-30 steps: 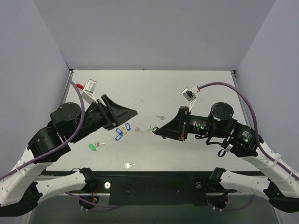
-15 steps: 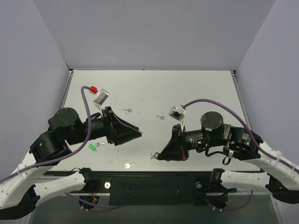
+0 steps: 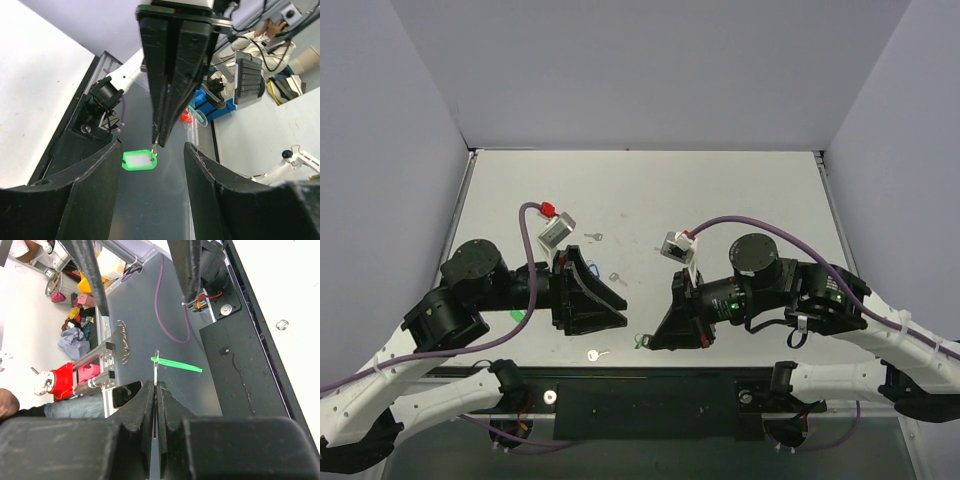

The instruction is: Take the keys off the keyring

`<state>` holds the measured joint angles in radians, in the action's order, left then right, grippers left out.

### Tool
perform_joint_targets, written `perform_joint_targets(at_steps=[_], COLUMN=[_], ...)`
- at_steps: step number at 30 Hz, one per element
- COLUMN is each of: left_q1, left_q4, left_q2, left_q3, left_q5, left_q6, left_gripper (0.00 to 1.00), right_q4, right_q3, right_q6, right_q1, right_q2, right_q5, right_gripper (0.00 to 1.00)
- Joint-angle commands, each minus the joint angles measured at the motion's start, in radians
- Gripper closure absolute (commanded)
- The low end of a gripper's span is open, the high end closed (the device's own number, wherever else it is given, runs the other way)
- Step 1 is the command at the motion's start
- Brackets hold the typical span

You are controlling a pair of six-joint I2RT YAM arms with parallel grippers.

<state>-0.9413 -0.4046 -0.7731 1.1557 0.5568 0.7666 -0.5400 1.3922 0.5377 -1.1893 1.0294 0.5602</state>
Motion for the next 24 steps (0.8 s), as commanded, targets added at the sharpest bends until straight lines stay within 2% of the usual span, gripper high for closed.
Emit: perform_joint_targets(at_steps=[1,10,18,22,24], left_q1=[-0.004,-0.004,-0.005,-0.005,-0.005], left_q4=[0.093,0.075,0.136,0.147,0.165], left_q2=[0.02,0.031,0.051,0.055,0.055], left_q3=[0.004,-0.027,-0.066,-0.073,-0.082], left_q5=[0.083,0.064,0.048,-0.007,-0.043], left_q6=[-0.047,-0.064,-0.009,0.028,0.072], left_gripper=[0.39,0.4,0.49,0.55,0.59], right_q4=[-0.006,-0.006,0.052,0.173,0.216], right_q3=[0.064,0.111,0.108,0.056,0.036], right_q6=[-0.036,-0.028,0.039,0.132,0.235], right_q1=[-0.013,-0.016,-0.016,-0.018,-0.018], right_q2=[0.018,0.061,0.055,0.032,0.026], right_q5=[0.003,-0.04,-0.126,-0.166,-0.21], right_gripper=[1.0,1.0,1.0,1.0,1.0])
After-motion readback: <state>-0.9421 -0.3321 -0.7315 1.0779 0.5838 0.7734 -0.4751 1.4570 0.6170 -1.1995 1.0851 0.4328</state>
